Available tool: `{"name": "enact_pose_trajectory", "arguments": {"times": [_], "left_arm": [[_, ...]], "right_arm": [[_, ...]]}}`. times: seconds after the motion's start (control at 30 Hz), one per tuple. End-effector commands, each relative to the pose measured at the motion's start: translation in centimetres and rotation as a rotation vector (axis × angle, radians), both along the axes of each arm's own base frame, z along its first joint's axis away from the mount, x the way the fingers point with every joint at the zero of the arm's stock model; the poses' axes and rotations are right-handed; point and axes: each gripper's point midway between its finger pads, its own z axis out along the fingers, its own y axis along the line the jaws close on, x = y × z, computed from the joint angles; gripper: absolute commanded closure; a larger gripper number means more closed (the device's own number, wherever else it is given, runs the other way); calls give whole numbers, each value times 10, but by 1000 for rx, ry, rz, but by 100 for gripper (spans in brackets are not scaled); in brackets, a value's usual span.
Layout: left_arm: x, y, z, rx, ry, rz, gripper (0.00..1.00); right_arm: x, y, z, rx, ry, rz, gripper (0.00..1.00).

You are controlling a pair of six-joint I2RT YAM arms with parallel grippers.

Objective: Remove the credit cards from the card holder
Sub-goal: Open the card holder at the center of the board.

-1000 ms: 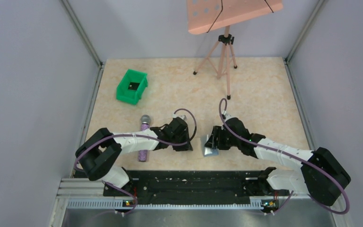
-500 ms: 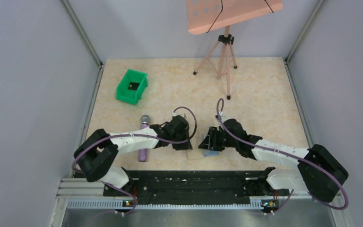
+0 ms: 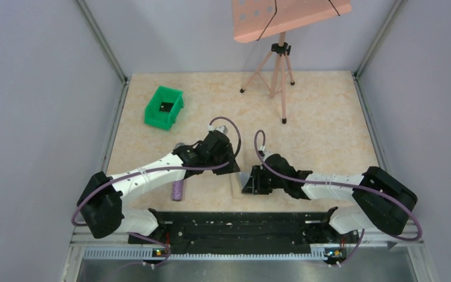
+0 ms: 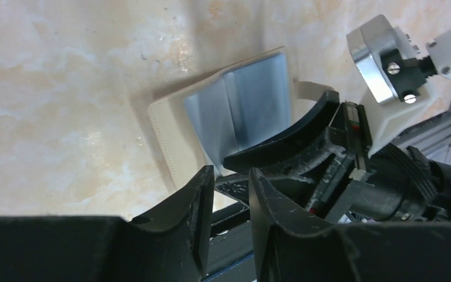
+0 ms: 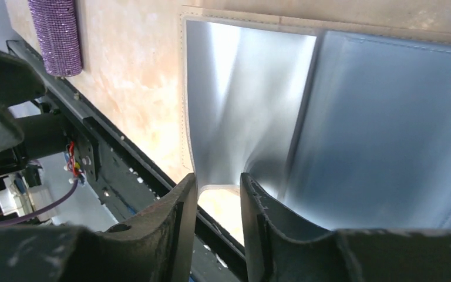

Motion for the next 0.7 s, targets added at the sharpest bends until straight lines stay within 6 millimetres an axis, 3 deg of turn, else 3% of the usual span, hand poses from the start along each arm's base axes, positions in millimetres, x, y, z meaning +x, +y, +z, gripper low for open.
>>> {"name": "enact_pose_trajectory", "arguments": {"times": [0.0,0.3,0.5,0.67], "left_arm": [[-1,-22,24,-110,-35,-87,66],[-8,-43,-23,-155,37,-162,69],[-10,-35,-55,-84,81,-147,70],[-13,-24,-69,-30,94,-138,71]], "right_arm": [[15,10,11,17,-74,-28,70],[12,4,21,31,-88,-39,66],[12,-7,39,22,-123,-60,60],[15,-30,42,-56,-149,-98,57]]}}
